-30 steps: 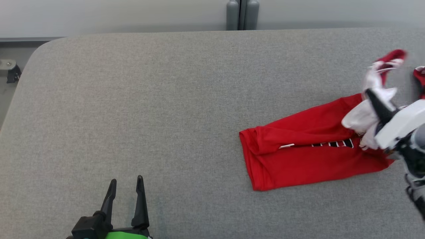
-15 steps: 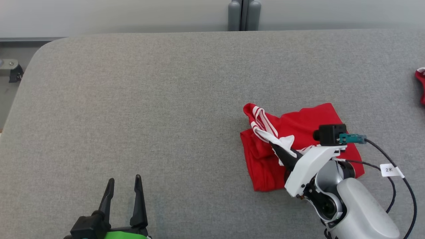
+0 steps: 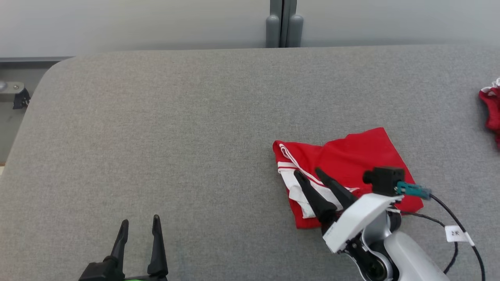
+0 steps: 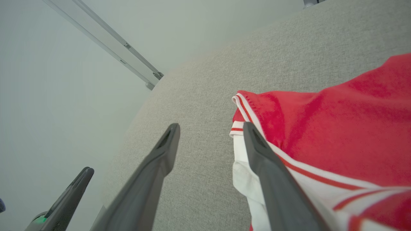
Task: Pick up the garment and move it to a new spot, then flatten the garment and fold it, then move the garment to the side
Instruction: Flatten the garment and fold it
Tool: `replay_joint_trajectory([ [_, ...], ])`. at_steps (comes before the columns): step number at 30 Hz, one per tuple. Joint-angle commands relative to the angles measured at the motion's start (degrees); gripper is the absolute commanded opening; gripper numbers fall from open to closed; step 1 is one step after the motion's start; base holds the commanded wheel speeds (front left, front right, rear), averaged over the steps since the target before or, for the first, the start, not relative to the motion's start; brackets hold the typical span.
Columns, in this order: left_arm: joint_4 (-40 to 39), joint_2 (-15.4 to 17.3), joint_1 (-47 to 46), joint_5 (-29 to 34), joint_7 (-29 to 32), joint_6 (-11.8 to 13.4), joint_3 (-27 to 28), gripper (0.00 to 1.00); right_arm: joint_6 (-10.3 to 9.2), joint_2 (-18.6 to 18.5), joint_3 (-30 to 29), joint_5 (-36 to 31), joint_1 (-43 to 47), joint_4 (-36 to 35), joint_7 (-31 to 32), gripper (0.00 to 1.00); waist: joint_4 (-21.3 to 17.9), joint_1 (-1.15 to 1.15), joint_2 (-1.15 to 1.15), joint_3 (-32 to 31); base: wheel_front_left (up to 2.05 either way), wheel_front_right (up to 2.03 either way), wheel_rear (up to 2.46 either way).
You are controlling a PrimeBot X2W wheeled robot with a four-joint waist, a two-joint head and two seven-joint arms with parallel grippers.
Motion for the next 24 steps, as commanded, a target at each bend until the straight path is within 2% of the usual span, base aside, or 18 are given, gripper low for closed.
replay_joint_trajectory([
  [1, -0.1, 0.1, 1.0, 0.5, -0.1, 0.2, 0.4, 1.00, 0.01, -1.3, -0.3, 0.1, 1.5, -1.5, -1.6, 1.00, -0.3, 0.00, 0.00, -1.1, 0.00, 0.00, 0.00],
  [7, -0.4, 0.1, 2.5, 0.8, -0.1, 0.4, 1.1, 1.00, 0.01, -5.0, -7.0, -2.4, 7.0, -5.5, -9.2, 1.00, -1.3, 0.00, 0.00, -3.3, 0.00, 0.00, 0.00],
  [14, -0.3, 0.1, 3.4, 1.0, -0.1, 0.2, 0.7, 1.00, 0.01, -7.7, -13.4, -14.0, 10.1, 0.8, -14.3, 1.00, -2.0, 0.00, 0.00, -4.7, 0.00, 0.00, 0.00],
  [19, 0.0, 0.1, 3.5, 1.0, -0.1, 0.2, 0.7, 1.00, 0.01, -7.4, -14.3, -20.8, 10.9, 5.9, -17.4, 1.00, -1.6, 0.00, 0.00, -5.6, 0.00, 0.00, 0.00],
  [24, 0.1, 0.1, 4.9, 1.5, -0.1, -0.6, 1.4, 1.00, 0.00, -5.7, -18.4, -28.1, 12.5, 8.9, -19.9, 1.00, -1.2, 0.00, 0.00, -7.0, 0.00, 0.00, 0.00],
])
